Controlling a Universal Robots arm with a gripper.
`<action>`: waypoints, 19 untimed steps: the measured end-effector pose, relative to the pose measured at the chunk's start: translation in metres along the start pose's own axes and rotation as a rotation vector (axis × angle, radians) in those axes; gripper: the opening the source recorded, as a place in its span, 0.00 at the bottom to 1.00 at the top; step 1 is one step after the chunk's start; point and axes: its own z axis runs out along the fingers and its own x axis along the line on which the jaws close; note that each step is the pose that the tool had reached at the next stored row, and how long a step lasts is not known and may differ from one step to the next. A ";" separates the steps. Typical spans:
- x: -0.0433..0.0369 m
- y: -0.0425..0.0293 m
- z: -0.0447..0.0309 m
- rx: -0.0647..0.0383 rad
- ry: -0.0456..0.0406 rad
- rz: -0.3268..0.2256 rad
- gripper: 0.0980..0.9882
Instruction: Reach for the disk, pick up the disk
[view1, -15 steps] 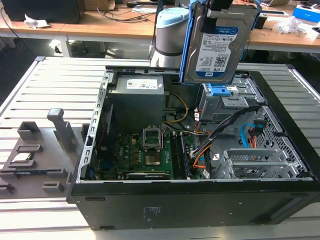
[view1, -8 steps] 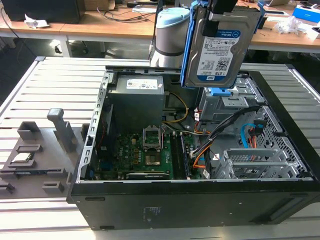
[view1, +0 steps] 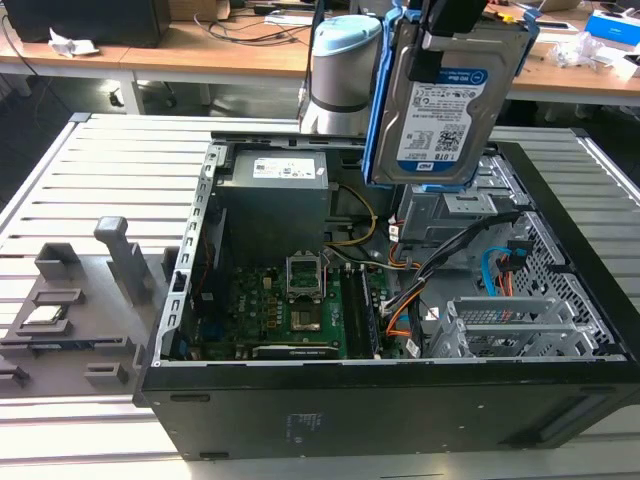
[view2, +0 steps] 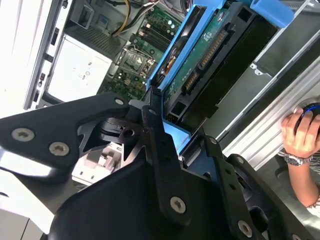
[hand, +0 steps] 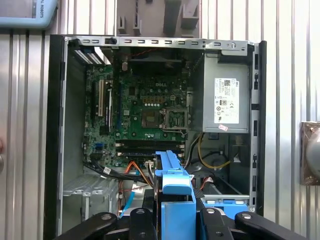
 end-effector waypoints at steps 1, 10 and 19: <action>0.0016 0.0000 0.0000 0.000 0.0001 0.000 0.30; 0.0162 0.0003 0.0001 0.000 0.0000 0.000 0.30; 0.0282 0.0004 0.0002 0.000 0.0001 0.000 0.30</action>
